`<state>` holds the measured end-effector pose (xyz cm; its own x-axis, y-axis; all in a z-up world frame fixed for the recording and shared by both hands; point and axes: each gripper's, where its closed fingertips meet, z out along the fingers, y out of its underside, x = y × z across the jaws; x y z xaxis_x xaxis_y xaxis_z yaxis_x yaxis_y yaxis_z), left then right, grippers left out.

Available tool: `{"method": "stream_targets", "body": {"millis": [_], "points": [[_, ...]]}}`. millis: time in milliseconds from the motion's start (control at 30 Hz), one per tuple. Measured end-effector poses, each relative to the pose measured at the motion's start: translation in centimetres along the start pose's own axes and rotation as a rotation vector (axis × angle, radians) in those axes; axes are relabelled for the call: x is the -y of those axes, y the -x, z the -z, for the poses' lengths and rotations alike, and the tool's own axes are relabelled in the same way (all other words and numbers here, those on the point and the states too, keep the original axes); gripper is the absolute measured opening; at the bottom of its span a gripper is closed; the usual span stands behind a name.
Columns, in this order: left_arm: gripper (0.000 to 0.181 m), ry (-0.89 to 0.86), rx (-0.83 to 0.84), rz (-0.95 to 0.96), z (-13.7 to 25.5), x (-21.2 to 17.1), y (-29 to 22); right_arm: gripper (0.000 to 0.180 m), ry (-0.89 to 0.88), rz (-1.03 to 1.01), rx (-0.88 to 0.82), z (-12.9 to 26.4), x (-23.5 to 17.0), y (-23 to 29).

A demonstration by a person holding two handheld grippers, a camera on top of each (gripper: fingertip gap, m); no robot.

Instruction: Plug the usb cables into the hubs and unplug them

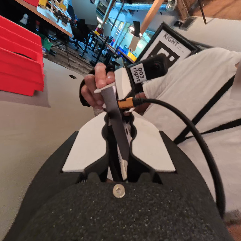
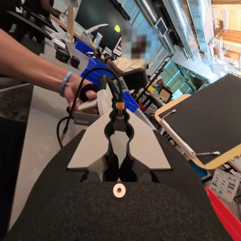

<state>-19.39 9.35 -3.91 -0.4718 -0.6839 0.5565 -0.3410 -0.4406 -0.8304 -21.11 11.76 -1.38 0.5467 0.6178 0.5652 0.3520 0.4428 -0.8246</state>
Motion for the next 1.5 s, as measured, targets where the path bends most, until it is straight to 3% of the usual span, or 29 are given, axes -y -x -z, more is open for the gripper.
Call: {"method": "stream_targets", "body": {"millis": [200,367,433,533,767,833,933,1067,1233,1500], "points": [[0.022,0.001,0.323,-0.035,1.3,-0.6,4.1,0.011,0.146,-0.025,-0.041,-0.8,-3.4,-0.4],[0.022,0.044,0.491,-0.123,1.8,-0.7,4.8,0.011,0.146,-0.024,-0.102,-1.1,-3.7,-0.6],[0.022,0.009,0.427,-0.107,1.6,-0.5,3.8,0.011,0.085,-0.03,-0.093,-0.9,-2.6,-0.5],[0.024,-0.068,0.145,0.048,0.8,-0.7,1.5,0.01,-0.025,-0.126,-0.027,-0.5,-1.3,0.2],[0.025,-0.21,-0.105,0.202,0.0,-0.9,0.7,0.01,-0.052,-0.16,-0.01,0.0,-1.4,0.3],[0.024,-0.204,0.017,0.153,0.3,-0.8,2.1,0.01,-0.007,-0.146,-0.043,-0.2,-2.4,-0.2],[0.022,-0.102,0.376,0.024,2.1,-1.2,5.7,0.011,0.129,-0.162,-0.076,-0.9,-5.4,-0.7],[0.023,-0.007,0.711,-0.156,3.7,-1.2,8.1,0.012,0.295,-0.089,-0.151,-1.5,-7.9,-0.9],[0.022,0.104,0.911,-0.317,3.8,-1.2,8.6,0.01,0.406,-0.032,-0.222,-1.5,-9.5,-1.2],[0.022,0.11,0.995,-0.269,4.5,-1.6,9.6,0.016,0.406,0.046,-0.247,-1.5,-8.8,-1.1]]}}
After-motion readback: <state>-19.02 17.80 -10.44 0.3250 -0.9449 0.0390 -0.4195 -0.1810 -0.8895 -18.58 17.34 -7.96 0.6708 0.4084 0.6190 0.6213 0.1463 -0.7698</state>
